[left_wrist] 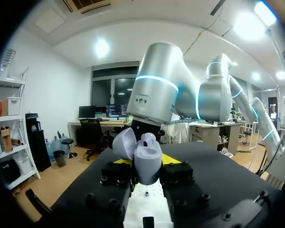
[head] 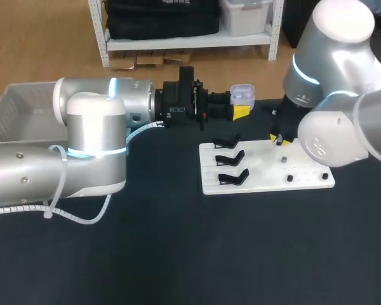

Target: Pick up each earbud case from the left stands, insert the matching earbuds, close the lid, and place the case in the box.

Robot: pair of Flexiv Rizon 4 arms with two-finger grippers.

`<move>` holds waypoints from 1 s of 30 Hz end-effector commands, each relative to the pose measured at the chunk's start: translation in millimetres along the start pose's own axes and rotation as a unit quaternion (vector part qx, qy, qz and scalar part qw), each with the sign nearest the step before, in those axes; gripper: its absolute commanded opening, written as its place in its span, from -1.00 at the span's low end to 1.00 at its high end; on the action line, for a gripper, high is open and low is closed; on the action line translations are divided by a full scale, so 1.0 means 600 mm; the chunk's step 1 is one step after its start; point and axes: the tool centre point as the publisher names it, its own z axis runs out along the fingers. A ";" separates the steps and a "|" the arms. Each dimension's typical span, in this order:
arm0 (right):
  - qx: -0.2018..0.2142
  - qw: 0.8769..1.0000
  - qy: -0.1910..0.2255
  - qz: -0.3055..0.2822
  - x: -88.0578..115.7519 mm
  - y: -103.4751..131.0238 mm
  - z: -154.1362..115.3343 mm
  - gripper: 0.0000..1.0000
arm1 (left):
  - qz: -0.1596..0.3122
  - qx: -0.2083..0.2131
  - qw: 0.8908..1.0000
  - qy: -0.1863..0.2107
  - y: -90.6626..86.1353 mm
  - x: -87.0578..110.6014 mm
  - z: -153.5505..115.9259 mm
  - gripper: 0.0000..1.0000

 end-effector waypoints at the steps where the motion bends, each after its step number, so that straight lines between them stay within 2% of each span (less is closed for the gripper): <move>1: 0.000 1.000 -0.002 0.004 0.002 0.000 -0.011 -1.00 | 0.002 -0.001 1.000 -0.003 0.000 0.002 0.000 -1.00; 9: -0.012 1.000 -0.006 0.007 0.012 0.007 -0.069 -1.00 | 0.002 -0.001 1.000 -0.003 0.000 0.002 0.000 -1.00; 13: -0.022 0.999 -0.016 -0.023 0.020 0.016 -0.117 -1.00 | 0.002 -0.001 1.000 -0.003 0.000 0.002 0.000 -1.00; 24: -0.034 0.995 -0.011 -0.097 0.050 0.034 -0.242 -1.00 | 0.002 -0.001 1.000 -0.003 0.000 0.002 0.000 -1.00; 30: -0.034 0.987 -0.010 -0.156 0.074 0.044 -0.292 -1.00 | 0.002 -0.001 1.000 -0.003 0.000 0.002 0.000 -1.00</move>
